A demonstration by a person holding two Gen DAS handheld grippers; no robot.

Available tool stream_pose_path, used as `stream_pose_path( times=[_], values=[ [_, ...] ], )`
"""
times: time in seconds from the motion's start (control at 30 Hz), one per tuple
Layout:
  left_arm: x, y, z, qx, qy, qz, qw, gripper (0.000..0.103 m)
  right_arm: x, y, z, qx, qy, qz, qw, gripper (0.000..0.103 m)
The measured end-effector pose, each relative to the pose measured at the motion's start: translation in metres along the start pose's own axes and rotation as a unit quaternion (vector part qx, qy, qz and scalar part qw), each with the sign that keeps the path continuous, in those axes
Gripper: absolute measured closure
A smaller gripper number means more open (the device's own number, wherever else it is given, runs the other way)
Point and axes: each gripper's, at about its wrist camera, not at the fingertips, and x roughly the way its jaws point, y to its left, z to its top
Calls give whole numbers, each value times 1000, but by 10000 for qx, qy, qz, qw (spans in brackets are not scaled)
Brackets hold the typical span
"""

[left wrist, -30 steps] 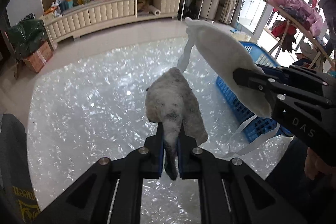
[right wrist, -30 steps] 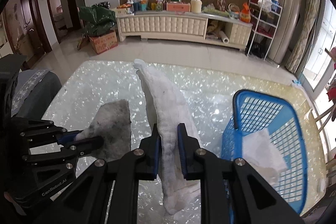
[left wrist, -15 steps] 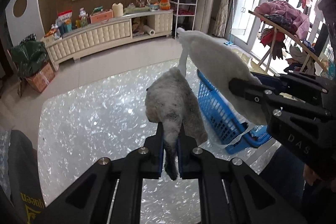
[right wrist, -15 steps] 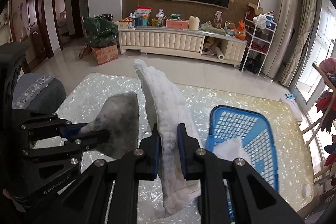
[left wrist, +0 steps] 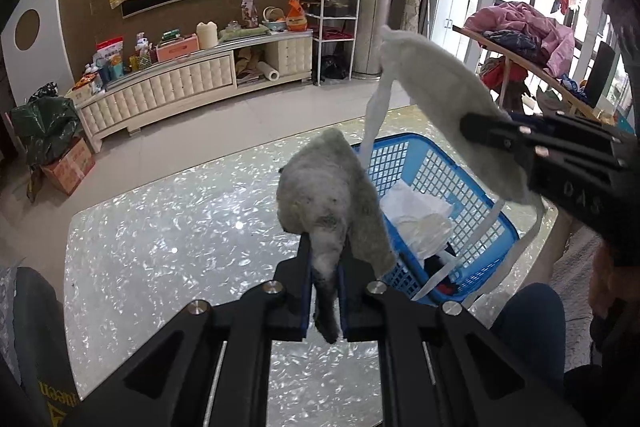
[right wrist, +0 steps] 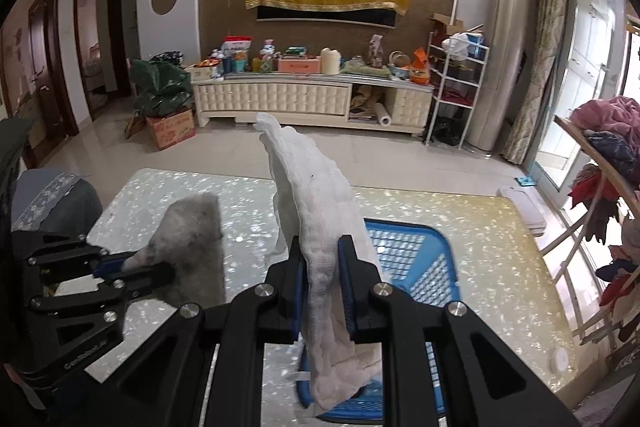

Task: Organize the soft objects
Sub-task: 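Lift the grey pad with the left tool while the right tool carries the mat over the basket, then lower the white padded mat into the basket and open the right tool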

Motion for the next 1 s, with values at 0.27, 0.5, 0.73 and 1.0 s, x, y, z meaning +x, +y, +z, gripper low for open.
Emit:
stream_pose_path(
  times=[0.27, 0.5, 0.73, 1.0],
  values=[
    [10, -2, -2, 45, 88, -164, 9998, 94, 18, -23, -7, 219, 103, -429, 9988, 88],
    [22, 2, -5, -38, 231, -243, 9994, 94, 42, -36, -20, 76, 373, -1073, 9935, 88],
    [39, 8, -11, -126, 425, -245, 9987, 94, 70, -43, -40, -1, 887, -1213, 9886, 88],
    [47, 12, -17, -166, 545, -240, 9981, 94, 99, -39, -62, -331, 1595, -1374, 9770, 88]
  ],
)
